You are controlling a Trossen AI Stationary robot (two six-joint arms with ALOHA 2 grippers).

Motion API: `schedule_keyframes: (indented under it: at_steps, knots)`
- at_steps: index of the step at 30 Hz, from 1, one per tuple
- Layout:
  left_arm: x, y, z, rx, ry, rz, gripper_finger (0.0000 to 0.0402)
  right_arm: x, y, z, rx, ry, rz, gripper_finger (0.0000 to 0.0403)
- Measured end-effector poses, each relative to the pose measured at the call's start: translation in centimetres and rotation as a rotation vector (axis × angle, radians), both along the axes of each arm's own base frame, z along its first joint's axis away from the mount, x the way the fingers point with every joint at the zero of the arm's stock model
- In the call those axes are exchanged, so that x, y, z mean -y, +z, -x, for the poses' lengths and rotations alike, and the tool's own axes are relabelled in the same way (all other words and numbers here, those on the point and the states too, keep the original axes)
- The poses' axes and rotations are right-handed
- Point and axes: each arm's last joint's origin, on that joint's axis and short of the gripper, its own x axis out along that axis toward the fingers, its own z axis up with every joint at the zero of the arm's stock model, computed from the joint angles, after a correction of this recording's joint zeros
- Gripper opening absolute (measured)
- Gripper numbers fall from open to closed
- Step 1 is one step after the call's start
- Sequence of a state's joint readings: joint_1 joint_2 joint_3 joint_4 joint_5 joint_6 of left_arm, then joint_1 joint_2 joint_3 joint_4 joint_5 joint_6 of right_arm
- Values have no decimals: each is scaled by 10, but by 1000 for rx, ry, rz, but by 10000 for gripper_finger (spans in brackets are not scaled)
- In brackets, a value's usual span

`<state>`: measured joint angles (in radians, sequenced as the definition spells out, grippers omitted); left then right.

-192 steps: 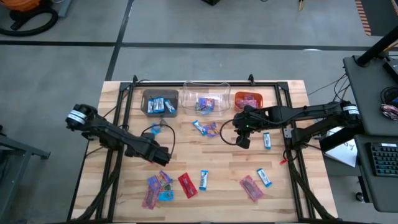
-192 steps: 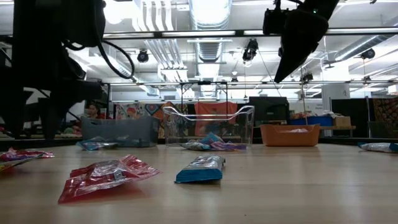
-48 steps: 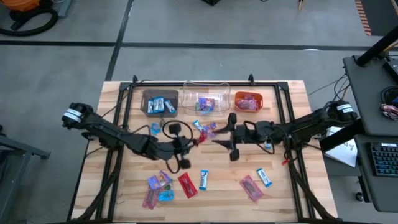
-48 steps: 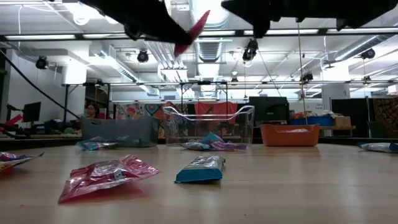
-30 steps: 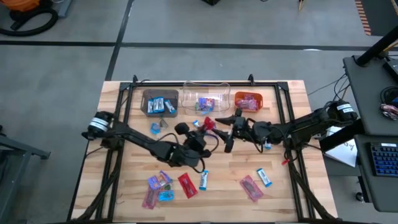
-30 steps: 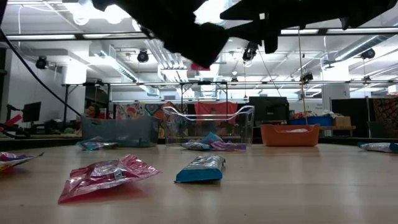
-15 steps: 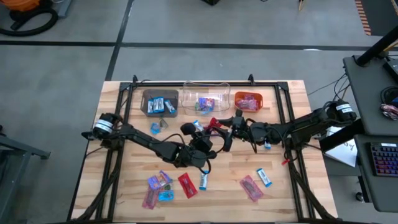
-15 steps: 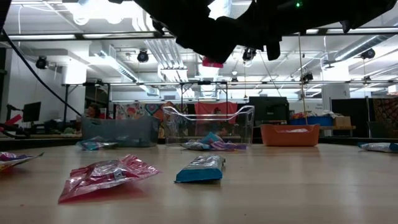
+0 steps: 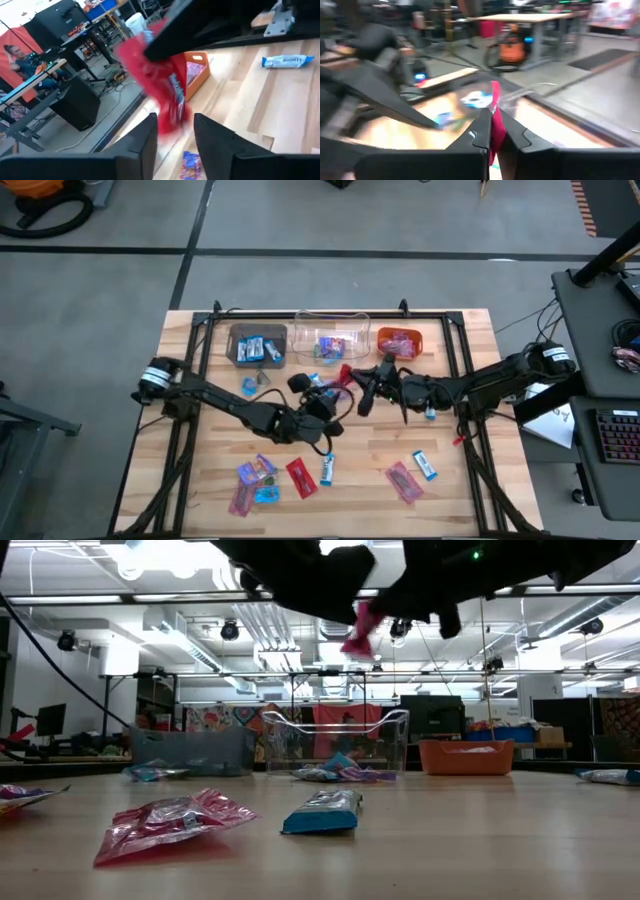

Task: Sort candy
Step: Put the red candy into the orange bin

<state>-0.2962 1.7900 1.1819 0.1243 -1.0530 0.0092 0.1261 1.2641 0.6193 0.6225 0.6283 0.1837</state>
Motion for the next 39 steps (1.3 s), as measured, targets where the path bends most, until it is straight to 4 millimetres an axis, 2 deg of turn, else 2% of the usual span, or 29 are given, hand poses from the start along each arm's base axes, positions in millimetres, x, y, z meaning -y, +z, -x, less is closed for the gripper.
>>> schedule_keyframes:
  at_steps: [4,10,16,21,27,39]
  knots:
    - [-9,14,28,35,3,16,132,14,0,5,-37,-132,15,9]
    - [-25,28,81,123,13,67,135,41,-8,18,-46,-345,-6,9]
    - [-39,36,129,278,27,169,130,65,-31,47,-16,-579,-64,9]
    - [-48,37,159,388,26,218,127,76,-50,74,111,-795,-151,9]
    - [-54,30,176,482,23,247,127,87,-62,87,212,-867,-244,9]
    - [-55,22,180,501,36,238,127,100,-64,76,265,-919,-263,9]
